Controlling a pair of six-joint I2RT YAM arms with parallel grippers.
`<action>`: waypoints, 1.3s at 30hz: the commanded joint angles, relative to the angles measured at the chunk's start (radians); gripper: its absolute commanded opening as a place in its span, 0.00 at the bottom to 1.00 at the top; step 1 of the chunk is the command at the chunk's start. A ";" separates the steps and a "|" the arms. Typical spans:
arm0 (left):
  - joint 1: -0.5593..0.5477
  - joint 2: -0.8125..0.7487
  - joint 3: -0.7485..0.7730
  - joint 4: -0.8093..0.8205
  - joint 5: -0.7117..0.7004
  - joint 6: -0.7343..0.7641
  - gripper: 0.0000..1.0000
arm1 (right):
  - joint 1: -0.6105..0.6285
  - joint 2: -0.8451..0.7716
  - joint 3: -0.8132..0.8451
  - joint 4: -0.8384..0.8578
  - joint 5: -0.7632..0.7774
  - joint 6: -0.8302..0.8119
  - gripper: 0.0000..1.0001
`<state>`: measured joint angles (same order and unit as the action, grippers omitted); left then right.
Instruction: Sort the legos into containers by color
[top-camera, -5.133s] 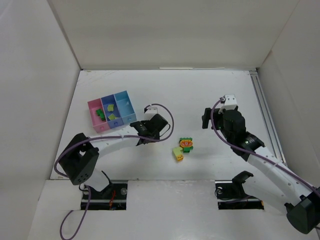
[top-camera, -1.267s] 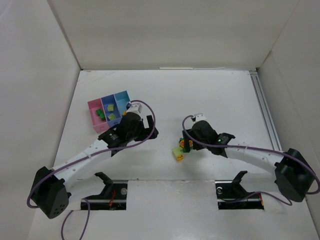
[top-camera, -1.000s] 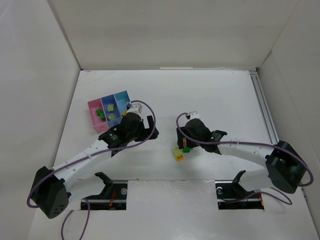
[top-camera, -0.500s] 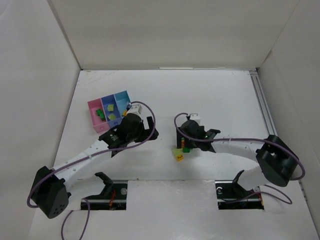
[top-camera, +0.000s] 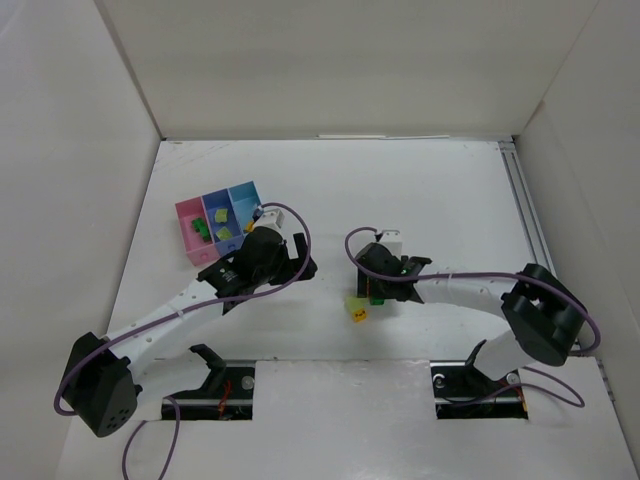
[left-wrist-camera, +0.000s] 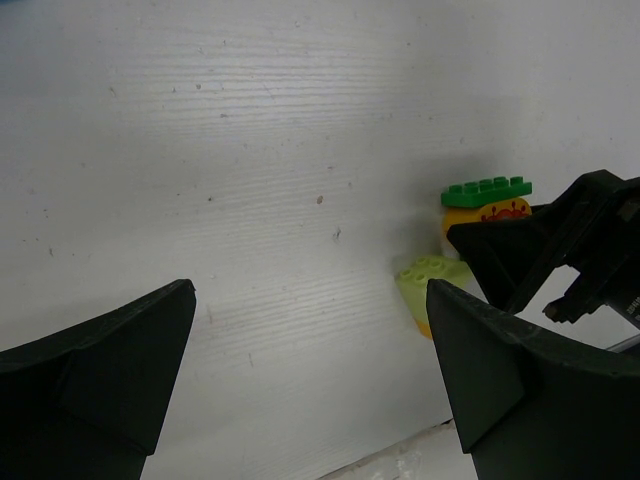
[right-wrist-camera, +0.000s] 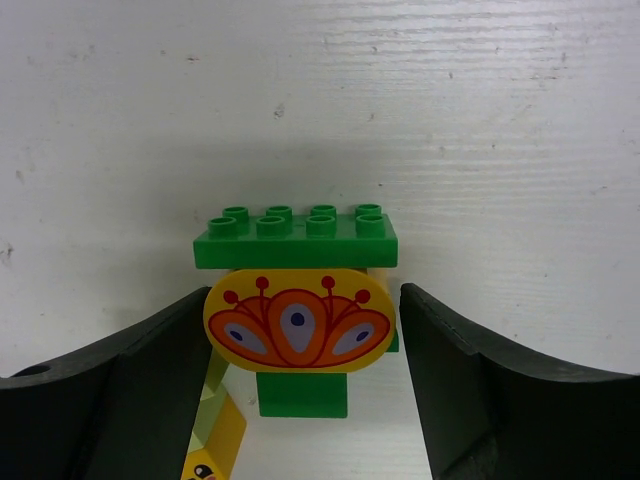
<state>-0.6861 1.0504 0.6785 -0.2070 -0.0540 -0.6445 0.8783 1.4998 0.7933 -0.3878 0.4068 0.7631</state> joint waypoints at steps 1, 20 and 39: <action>-0.004 -0.021 -0.013 0.011 -0.009 -0.004 1.00 | 0.007 0.010 0.044 -0.042 0.052 0.041 0.78; -0.004 -0.021 -0.013 0.011 -0.009 -0.014 1.00 | 0.007 0.037 0.044 0.018 0.092 -0.060 0.56; -0.004 -0.021 0.036 0.165 0.225 0.097 1.00 | 0.007 -0.491 -0.095 0.277 -0.454 -0.908 0.39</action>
<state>-0.6861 1.0504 0.6785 -0.1455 0.0559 -0.6041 0.8783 1.1011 0.7170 -0.2401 0.2054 0.1345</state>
